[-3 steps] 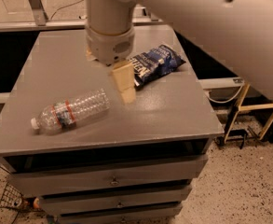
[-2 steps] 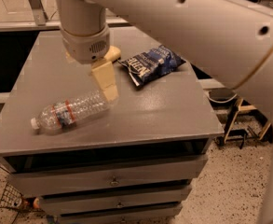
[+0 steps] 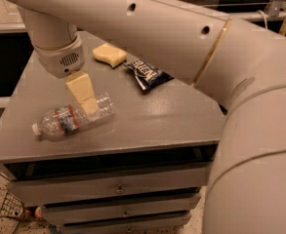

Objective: Place water bottle upright

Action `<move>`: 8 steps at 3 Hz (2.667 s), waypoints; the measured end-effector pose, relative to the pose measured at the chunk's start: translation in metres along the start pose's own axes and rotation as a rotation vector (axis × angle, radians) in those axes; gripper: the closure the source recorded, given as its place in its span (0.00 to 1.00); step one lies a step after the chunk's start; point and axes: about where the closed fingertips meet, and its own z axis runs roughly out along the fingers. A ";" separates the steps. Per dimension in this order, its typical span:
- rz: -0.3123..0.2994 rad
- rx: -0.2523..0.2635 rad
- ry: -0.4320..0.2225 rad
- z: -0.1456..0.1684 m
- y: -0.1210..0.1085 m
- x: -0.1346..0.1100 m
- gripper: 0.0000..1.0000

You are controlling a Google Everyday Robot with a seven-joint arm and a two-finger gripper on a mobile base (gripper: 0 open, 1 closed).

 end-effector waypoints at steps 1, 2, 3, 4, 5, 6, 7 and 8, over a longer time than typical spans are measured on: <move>0.055 -0.037 0.006 0.016 0.008 -0.019 0.00; 0.098 -0.092 0.026 0.041 0.015 -0.034 0.00; 0.107 -0.123 0.023 0.054 0.017 -0.042 0.00; 0.111 -0.133 0.010 0.058 0.017 -0.045 0.17; 0.106 -0.111 -0.051 0.046 0.009 -0.041 0.48; 0.099 -0.087 -0.105 0.033 0.003 -0.035 0.71; 0.115 -0.023 -0.309 0.009 -0.009 -0.017 1.00; 0.157 0.018 -0.502 -0.012 -0.010 -0.004 1.00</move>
Offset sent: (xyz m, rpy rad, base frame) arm -0.0524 -0.0008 -0.0602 -0.2081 0.1113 -0.1553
